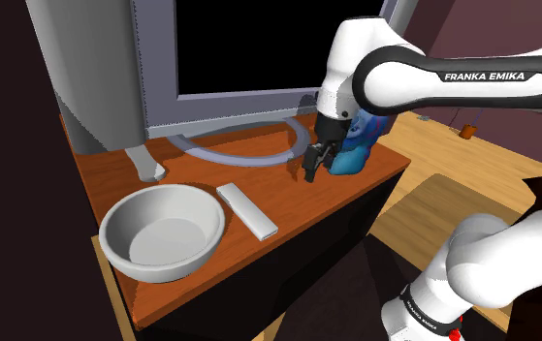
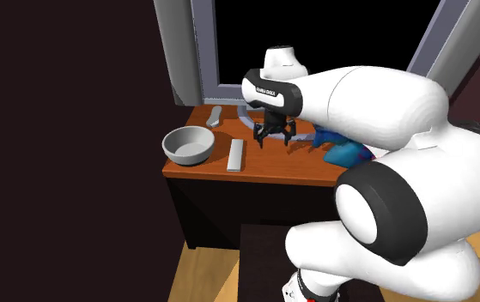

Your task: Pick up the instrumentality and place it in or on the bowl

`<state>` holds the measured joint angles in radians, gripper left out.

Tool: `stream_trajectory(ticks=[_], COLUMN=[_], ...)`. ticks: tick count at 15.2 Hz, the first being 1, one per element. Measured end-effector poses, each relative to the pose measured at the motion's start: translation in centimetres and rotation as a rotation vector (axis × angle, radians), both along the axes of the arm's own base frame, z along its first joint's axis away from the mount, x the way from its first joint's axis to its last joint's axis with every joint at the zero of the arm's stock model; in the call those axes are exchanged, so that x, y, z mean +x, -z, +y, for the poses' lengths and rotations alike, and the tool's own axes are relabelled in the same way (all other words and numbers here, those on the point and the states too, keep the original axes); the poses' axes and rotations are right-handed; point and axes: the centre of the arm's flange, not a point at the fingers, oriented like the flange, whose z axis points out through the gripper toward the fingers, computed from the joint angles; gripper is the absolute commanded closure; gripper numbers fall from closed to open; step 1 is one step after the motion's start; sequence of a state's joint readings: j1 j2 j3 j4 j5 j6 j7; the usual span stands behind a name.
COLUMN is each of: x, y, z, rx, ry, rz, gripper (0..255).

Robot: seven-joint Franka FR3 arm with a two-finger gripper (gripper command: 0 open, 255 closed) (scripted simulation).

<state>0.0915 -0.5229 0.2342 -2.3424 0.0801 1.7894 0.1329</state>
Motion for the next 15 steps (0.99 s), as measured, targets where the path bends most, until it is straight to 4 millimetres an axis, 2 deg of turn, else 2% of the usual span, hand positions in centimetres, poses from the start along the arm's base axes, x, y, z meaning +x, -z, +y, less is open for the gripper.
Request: stream_trajectory(ticks=[5, 10, 15], x=[3.0, 6.0, 8.4], y=[2.8, 5.7, 8.0], z=[4.4, 10.1, 13.9], rx=[0.010, 0.021, 0.030], ry=[-0.006, -0.012, -0.017], rz=[-0.014, -0.027, -0.038], gripper=[0, 0, 0])
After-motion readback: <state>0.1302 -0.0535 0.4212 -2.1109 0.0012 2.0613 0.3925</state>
